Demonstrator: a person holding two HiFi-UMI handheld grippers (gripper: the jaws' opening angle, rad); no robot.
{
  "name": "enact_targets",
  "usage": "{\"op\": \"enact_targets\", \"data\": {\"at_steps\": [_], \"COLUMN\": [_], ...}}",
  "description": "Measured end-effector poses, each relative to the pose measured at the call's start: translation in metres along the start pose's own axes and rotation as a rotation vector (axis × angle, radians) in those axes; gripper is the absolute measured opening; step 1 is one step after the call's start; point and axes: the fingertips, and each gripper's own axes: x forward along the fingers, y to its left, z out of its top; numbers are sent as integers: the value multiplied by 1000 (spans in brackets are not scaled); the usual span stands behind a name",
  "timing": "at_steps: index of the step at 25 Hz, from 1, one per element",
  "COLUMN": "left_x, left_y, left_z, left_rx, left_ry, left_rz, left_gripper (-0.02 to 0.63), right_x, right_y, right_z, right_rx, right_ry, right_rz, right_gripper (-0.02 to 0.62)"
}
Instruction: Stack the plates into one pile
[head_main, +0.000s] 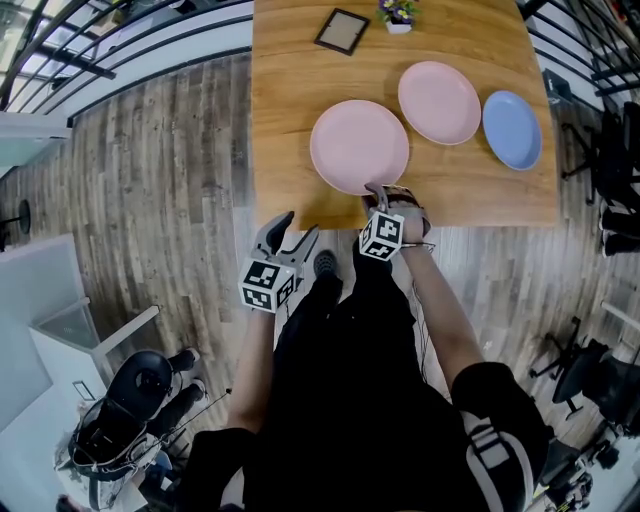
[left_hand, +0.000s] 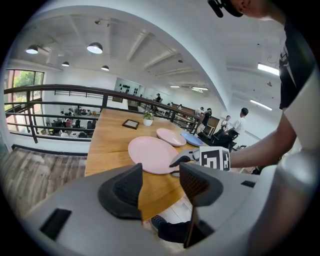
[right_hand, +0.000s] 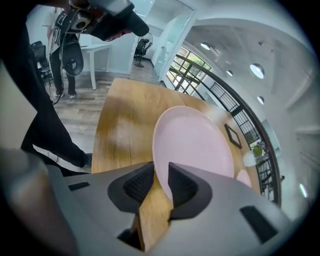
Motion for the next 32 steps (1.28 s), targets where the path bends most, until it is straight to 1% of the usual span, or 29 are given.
{"op": "enact_targets", "data": {"at_steps": [4,6,11,18,22,32], "left_x": [-6,-8,-15,-27,-34,-38], "left_y": [-1,-2,-6,-3,-4,-19], "left_z": [0,-2,-6,-10,-14,-11], "left_rx": [-1,1,7,9,13,55], "left_ry": [-6,-7,-8,-9,-8,-16], "left_rz": [1,1,0,2,2,-38], "left_gripper": [242,242,242,242,242,242], "right_x": [-1,-2,-1,3,-3,-22], "right_y": [2,1,2,6,7,7], "right_z": [2,4,3,13,16,20], "right_rx": [-108,-161,-221,-238,-240,-225], "right_ry": [32,42,55,48,45,45], "right_rz": [-24,-39,-48,-29,-33,-40], "right_gripper": [54,48,34,23,25,29]}}
